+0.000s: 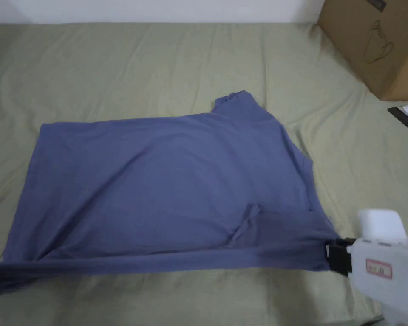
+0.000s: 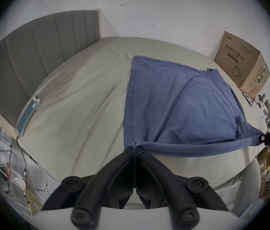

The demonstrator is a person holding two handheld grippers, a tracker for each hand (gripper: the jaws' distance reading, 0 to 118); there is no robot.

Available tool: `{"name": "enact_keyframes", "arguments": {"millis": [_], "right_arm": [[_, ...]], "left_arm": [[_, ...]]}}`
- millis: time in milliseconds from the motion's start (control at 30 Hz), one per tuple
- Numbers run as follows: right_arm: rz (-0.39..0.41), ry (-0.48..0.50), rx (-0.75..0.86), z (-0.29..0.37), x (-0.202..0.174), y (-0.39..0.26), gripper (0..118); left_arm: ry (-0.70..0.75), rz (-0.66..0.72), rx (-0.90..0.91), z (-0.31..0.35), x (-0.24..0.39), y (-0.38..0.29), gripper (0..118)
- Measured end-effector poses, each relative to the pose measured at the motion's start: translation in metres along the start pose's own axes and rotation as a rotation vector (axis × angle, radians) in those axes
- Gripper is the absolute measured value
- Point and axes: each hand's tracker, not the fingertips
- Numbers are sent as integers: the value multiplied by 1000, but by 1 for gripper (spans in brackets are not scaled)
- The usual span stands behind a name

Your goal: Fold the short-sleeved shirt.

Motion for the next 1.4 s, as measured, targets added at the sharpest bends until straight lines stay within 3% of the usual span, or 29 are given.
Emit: {"name": "enact_keyframes", "arguments": {"millis": [167, 367, 400, 433, 467, 500, 533, 567, 600, 800, 833, 867, 900, 933, 967, 1067, 1167, 1200, 1267, 1300, 1333, 1400], "right_arm": [[-42, 17, 23, -39, 3, 68, 3], [4, -42, -128, -132, -3, 119, 3], [2, -31, -151, -143, -4, 120, 4], [-18, -38, -133, -150, -3, 121, 7], [-14, -40, -131, -153, -4, 120, 22], [5, -45, -141, -154, -5, 120, 47], [16, -49, -144, -150, -5, 119, 88], [32, -48, -144, -148, -4, 117, 104], [35, -44, -140, -142, -2, 116, 106], [17, 13, -2, -71, 1, 93, 100], [12, 33, 22, -57, 1, 84, 90], [5, 38, 31, -47, 0, 75, 68], [4, 43, 36, -40, -1, 66, 43], [-2, 51, 34, -34, -3, 55, 9], [-30, 63, 29, -29, -5, 45, 4], [-57, 92, 16, -22, -10, 16, 0], [-76, 86, -6, -19, -12, -5, 0], [-92, 93, -17, -21, -11, -8, 0], [-122, 99, -31, -24, -8, -14, 0], [-134, 96, -37, -25, -8, -16, 0], [-143, 87, -43, -27, -6, -16, 0], [-150, 86, -48, -27, -5, -17, 0]], "left_arm": [[10, -76, 29, -39, 12, 58, 0], [29, -145, -70, -126, 30, 98, 3], [29, -132, -69, -135, 32, 100, 12], [43, -128, -73, -144, 32, 101, 40], [53, -109, -101, -150, 30, 103, 68], [58, -86, -122, -152, 29, 102, 93], [43, -81, -108, -149, 26, 99, 107], [30, -73, -97, -143, 25, 97, 107], [28, -61, -79, -136, 24, 96, 107], [-6, -18, -2, -72, 4, 70, 106], [-28, 17, 18, -58, 2, 61, 100], [-50, 59, 42, -45, -1, 50, 88], [-58, 88, 46, -36, -4, 41, 66], [-64, 113, 48, -29, -6, 30, 29], [-54, 110, 39, -24, -6, 20, 5], [-54, 111, 25, -21, -12, 0, 1], [-87, 160, 35, -29, -16, -4, 1], [-85, 171, 28, -34, -16, 2, 9], [-103, 183, 10, -48, -15, 14, 75], [-118, 182, 7, -58, -14, 17, 98], [-123, 176, 2, -70, -12, 22, 104], [-78, 179, -17, -85, -6, 32, 103]]}}
